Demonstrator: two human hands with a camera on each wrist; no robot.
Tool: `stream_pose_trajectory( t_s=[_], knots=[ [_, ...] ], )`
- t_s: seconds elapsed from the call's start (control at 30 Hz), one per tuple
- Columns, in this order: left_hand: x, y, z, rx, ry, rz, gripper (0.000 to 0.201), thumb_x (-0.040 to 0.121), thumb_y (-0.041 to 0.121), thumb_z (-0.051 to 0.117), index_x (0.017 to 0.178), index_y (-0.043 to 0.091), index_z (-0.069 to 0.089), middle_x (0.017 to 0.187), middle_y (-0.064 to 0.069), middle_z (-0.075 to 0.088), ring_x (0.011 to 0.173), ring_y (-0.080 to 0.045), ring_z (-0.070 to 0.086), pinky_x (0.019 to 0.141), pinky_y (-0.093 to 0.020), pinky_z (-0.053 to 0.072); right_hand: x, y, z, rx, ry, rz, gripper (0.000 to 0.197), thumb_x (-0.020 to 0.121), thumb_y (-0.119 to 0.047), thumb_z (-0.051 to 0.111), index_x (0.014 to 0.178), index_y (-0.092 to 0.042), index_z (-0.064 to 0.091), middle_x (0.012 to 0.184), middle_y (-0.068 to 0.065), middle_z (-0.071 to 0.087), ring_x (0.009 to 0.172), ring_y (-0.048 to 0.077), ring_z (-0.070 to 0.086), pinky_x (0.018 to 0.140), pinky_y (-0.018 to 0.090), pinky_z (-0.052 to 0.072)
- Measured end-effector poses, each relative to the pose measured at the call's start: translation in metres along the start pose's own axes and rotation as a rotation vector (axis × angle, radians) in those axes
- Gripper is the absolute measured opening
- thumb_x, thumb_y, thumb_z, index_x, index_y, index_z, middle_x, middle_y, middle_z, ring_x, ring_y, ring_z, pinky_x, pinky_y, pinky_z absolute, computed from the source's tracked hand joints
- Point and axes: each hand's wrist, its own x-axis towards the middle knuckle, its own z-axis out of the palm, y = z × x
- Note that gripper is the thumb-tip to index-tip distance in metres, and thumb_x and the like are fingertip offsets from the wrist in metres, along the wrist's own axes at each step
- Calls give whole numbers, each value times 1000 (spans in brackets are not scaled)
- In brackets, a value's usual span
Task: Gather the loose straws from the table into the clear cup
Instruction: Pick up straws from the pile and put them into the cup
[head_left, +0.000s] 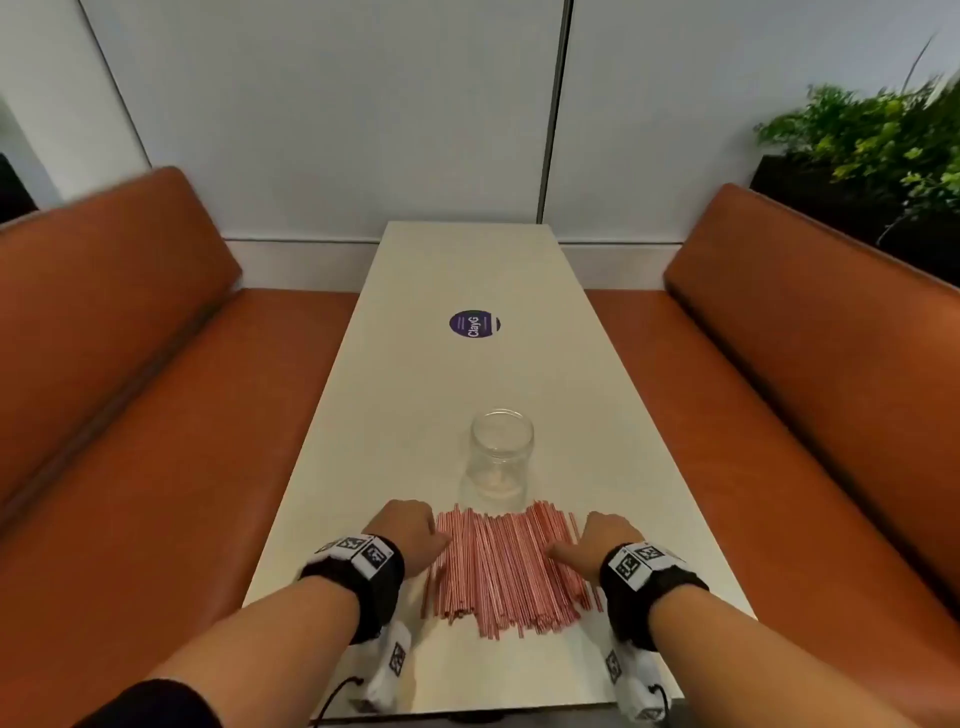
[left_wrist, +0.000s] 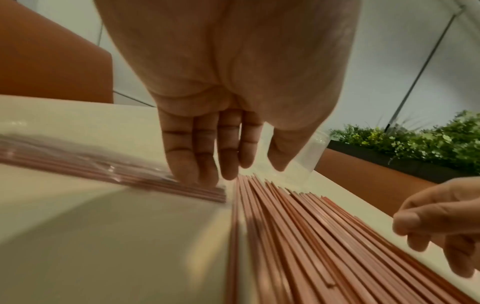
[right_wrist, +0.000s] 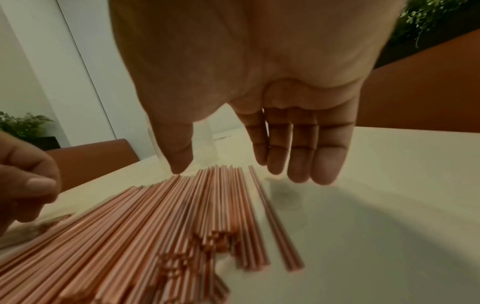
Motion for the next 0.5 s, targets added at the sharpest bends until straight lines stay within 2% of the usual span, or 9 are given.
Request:
stream_pose_trajectory(
  t_s=[0.1,0.17,0.23,0.3,0.4,0.5],
  knots=[
    [10,6,6,-31,-8,-60,39,84,48,60,67,13,54,69,0,56,66,-18,58,56,-25,42,6,-5,3,19,-66,24,69,73,-63,63,117,-11,58,113,7,65,100,24,64,79,29,51],
    [12,13,10,-51,-7,-109,45,77,55,64,62,15,48,63,2,52,55,-13,50,47,-23,36,8,-9,5,36,-74,30,62,70,-64,66,104,-13,62,94,4,65,86,22,65,69,27,50],
    [13,18,14,-63,-9,-138,49,70,61,68,64,17,49,65,2,53,55,-12,51,49,-22,39,12,-10,8,50,-73,27,55,66,-64,69,89,-15,62,78,-1,60,71,18,61,58,24,45],
    [12,21,16,-54,-15,-153,53,64,65,71,67,17,51,68,3,56,58,-12,54,54,-23,43,14,-12,8,41,-66,33,51,66,-63,70,78,-16,56,70,-3,56,62,15,56,53,23,42],
    [12,25,18,-55,-32,-159,52,62,63,74,67,17,51,68,3,56,60,-14,57,56,-24,46,15,-16,7,26,-77,18,49,68,-60,71,81,-16,54,70,-3,54,62,14,55,59,26,46],
    [15,27,19,-37,-29,-142,40,72,51,71,65,18,50,68,2,54,70,-19,63,58,-24,46,15,-18,8,28,-72,5,39,74,-50,70,80,-16,50,68,-4,50,65,15,55,57,25,44]
  ],
)
